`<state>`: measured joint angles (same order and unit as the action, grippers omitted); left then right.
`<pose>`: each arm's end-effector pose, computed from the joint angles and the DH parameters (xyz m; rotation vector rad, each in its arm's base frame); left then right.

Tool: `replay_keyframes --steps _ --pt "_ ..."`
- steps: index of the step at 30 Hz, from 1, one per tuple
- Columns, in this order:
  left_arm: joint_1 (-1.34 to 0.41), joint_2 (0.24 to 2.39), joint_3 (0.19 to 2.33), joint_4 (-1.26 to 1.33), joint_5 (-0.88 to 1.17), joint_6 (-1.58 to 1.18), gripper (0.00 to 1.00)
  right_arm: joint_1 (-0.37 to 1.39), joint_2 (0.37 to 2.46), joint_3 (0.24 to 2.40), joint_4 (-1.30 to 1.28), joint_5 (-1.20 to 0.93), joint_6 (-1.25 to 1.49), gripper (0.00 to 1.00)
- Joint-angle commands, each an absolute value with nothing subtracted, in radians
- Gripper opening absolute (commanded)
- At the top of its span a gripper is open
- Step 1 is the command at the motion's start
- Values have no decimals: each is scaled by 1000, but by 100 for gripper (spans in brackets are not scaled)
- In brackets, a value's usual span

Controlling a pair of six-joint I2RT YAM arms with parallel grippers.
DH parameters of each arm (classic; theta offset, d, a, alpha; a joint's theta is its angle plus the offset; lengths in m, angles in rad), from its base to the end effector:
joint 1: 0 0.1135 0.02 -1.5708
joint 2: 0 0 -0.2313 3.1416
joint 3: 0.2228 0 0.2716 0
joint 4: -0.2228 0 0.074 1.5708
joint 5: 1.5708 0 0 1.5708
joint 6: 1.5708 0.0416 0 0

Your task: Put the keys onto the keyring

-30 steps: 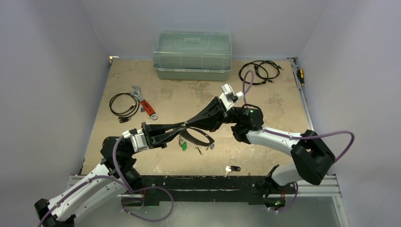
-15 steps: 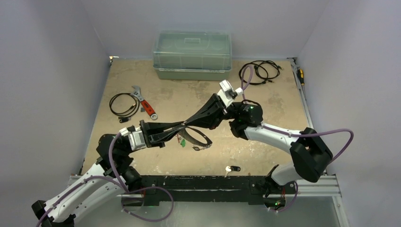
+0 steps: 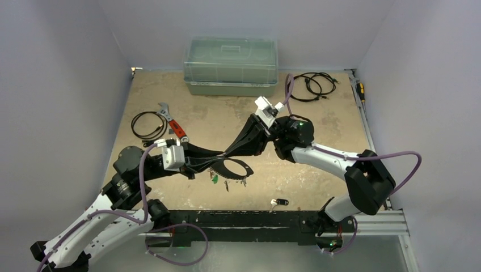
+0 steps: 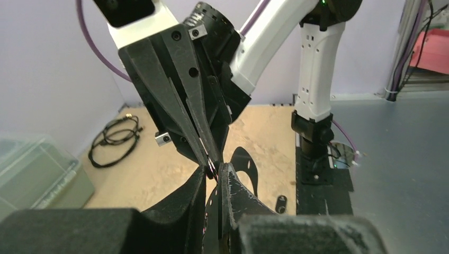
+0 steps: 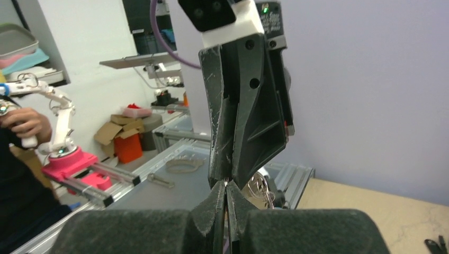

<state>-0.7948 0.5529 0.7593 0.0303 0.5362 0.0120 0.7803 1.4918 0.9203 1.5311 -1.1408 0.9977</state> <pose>0.1087 -0.1411 0.3737 0.9716 1.0661 -1.0056 0.1933 0.2445 0.3261 -1.2372 0.7856 1.8532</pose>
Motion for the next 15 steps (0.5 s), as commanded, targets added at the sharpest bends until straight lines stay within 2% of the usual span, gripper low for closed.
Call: replay_keyframes --steps 1,9,15 --pt "-787 628 867 -70 455 70 0 828 1535 956 1825 -1336 1099 6" --pt "-787 691 958 -139 453 71 0 829 1562 959 1832 -1371 1120 4" --pt "-787 729 967 -89 433 19 0 829 1573 957 1832 -1371 1114 0"
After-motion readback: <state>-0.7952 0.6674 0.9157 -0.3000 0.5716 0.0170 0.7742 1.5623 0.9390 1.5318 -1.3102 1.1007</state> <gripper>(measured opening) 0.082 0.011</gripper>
